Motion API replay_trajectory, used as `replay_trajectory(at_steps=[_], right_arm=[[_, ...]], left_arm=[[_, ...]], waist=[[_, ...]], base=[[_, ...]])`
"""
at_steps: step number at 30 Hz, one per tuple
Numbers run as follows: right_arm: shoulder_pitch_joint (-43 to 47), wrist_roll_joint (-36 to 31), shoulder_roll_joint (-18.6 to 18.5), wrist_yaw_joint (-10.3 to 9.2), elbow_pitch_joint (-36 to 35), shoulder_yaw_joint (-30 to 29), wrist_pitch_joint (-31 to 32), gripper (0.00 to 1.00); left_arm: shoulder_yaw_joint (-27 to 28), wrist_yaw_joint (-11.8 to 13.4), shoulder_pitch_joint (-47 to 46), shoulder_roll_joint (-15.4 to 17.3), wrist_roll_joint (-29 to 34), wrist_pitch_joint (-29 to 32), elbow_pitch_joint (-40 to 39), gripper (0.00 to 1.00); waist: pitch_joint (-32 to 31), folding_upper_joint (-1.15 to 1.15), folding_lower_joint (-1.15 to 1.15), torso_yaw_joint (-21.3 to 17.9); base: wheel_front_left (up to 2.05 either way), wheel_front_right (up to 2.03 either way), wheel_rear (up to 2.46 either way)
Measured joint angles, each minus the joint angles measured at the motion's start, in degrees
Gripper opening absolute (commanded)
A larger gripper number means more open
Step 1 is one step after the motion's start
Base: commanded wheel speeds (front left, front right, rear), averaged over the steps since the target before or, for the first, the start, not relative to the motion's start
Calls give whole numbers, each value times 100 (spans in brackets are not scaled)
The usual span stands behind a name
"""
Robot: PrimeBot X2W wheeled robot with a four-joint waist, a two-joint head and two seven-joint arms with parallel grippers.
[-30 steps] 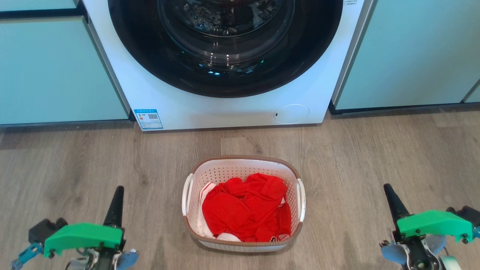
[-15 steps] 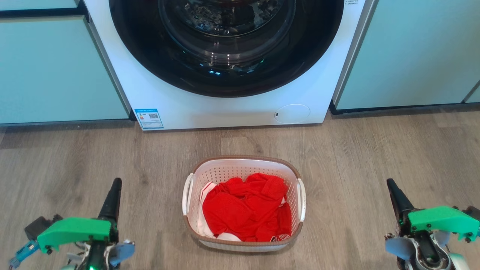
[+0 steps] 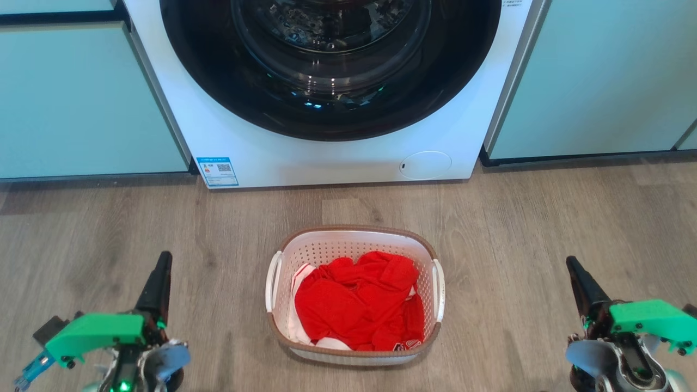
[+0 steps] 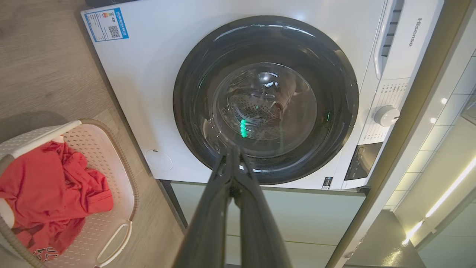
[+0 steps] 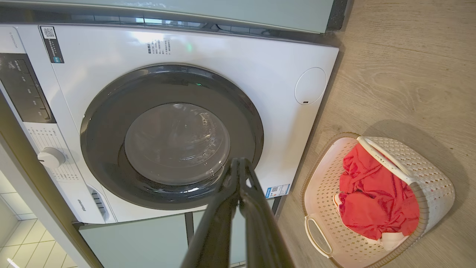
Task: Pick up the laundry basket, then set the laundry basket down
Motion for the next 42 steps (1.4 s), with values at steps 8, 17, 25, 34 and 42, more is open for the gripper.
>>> replay_trajectory(at_steps=[8,17,25,34,42], right_arm=[[-79,309,1,0,-2,-65,75,0],[-105,308,2,0,-11,-75,89,0],[-105,308,4,0,-11,-89,90,0],[-105,307,10,0,-11,-103,122,0],[-105,307,13,0,-11,-114,136,0]], left_arm=[[116,-53,-138,-5,-336,93,29,0],[125,-53,-137,-10,-336,100,29,0],[134,-53,-137,-14,-335,102,29,0],[144,-52,-137,-21,-333,143,30,0],[155,-52,-137,-30,-328,144,30,0]], waist=[[1,0,0,5],[1,0,0,5],[1,0,0,5],[1,0,0,5],[1,0,0,5]], base=[[0,0,0],[0,0,0],[0,0,0],[0,0,0],[0,0,0]])
